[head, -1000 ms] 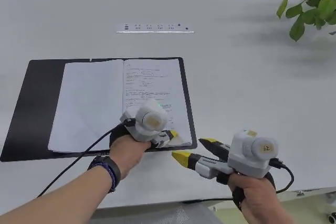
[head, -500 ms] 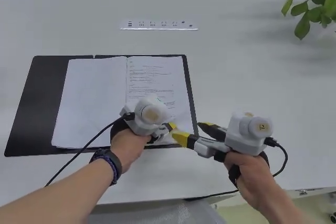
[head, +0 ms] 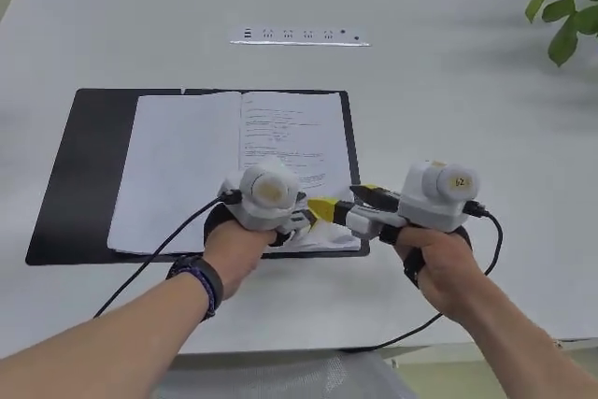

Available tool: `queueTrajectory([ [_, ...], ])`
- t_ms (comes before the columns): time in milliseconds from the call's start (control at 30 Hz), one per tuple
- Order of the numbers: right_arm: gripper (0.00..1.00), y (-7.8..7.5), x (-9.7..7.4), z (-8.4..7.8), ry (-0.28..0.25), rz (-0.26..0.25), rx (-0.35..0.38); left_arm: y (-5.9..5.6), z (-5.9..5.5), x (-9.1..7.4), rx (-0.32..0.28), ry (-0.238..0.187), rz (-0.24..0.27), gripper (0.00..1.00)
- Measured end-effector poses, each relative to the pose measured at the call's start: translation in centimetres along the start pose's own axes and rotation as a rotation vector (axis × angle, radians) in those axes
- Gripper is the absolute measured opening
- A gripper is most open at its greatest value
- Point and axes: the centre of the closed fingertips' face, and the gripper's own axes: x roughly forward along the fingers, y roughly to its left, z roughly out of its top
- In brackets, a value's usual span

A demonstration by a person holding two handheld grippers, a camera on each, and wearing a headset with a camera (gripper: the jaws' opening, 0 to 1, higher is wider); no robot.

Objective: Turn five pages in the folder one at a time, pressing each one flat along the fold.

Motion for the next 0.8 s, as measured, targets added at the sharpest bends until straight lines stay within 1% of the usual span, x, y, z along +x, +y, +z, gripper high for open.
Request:
queueTrajectory([
  [100,0.61,-0.1,0.0,-0.1,0.004,0.002,0.002,0.0,0.0,-0.1,0.002,-0.001,-0.002,0.24],
  [233,0.58,0.0,-0.2,0.0,-0.011,0.009,0.012,0.0,0.0,0.0,-0.001,-0.002,-0.005,0.25],
  [367,0.55,-0.5,-0.4,0.0,-0.021,0.010,0.035,-0.2,0.1,0.0,-0.003,-0.001,-0.018,0.28],
  [433,0.51,-0.7,-0.5,0.0,-0.031,0.010,0.059,-0.3,0.0,-0.1,0.000,0.005,-0.021,0.30],
  [500,0.45,-0.9,-0.7,0.2,-0.049,0.022,0.099,-0.4,0.0,-0.3,-0.007,0.011,-0.023,0.34],
  [567,0.35,-1.1,-0.8,0.3,-0.069,0.032,0.131,-0.5,-0.1,-0.8,-0.005,0.018,-0.028,0.39],
  [633,0.28,-1.0,-0.8,0.1,-0.073,0.044,0.154,-0.6,-0.1,-1.2,-0.001,0.021,-0.033,0.44],
  [800,0.17,-0.6,-0.5,-0.4,-0.081,0.065,0.179,-0.9,0.0,-2.6,0.000,0.014,-0.031,0.49],
])
